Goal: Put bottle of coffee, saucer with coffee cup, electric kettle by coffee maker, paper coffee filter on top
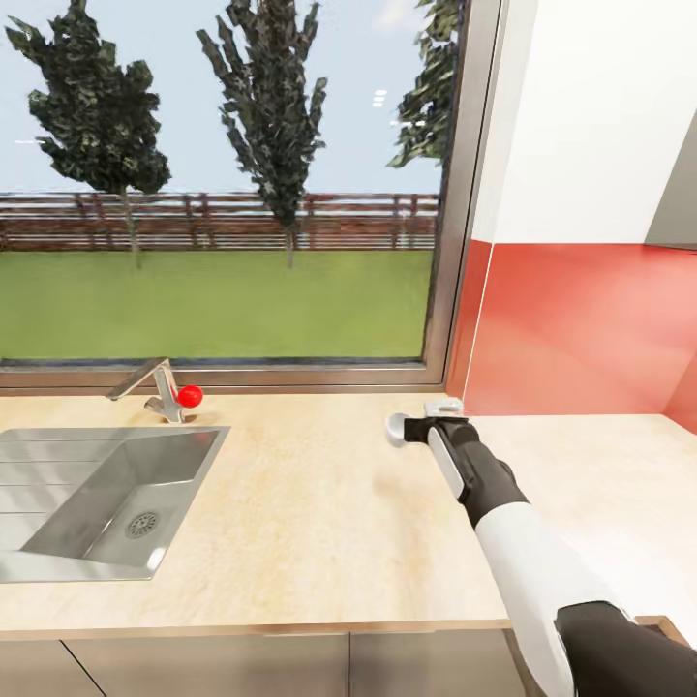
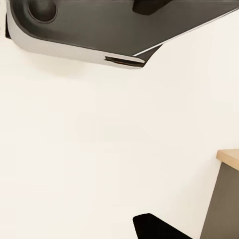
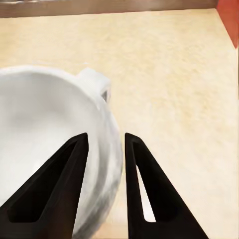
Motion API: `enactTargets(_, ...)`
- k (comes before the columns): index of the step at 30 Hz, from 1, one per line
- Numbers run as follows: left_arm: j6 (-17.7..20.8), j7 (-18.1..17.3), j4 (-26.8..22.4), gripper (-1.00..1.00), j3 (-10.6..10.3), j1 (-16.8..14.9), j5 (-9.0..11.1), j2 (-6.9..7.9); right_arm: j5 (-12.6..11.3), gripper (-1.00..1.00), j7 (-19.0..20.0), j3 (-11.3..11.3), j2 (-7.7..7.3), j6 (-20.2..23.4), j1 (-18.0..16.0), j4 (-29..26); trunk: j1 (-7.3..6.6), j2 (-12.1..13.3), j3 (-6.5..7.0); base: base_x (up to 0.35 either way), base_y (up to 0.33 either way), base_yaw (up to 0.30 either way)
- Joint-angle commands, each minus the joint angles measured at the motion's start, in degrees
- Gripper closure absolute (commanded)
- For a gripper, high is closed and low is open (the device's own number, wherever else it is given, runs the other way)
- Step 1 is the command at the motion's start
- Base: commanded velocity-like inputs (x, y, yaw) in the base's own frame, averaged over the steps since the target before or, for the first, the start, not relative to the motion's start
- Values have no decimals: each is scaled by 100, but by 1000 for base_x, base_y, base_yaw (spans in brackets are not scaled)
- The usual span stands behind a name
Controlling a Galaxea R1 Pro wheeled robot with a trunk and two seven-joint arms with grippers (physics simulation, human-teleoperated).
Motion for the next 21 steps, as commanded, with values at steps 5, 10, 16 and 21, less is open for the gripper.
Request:
enactTargets(5, -27, 19, 6, -100, 60, -5, -42, -15, -63, 100, -53, 122, 5, 583, -4, -774, 4, -12, -13, 0, 0, 0)
enactTargets(10, -25, 19, 6, -100, 93, -5, -31, -49, -71, 100, -50, 131, 6, 1163, -5, -1157, 4, -12, -13, -85, 0, 1)
enactTargets(16, -20, 23, -1, -100, 112, -11, -30, -69, -77, 100, -48, 132, 4, 1285, -5, -1374, 4, -12, -3, -274, 0, 176)
enactTargets(21, -19, 23, -3, -100, 119, -14, -22, -66, -88, 100, -48, 139, 20, 1283, -4, -1356, 4, -12, 5, -331, 0, 264)
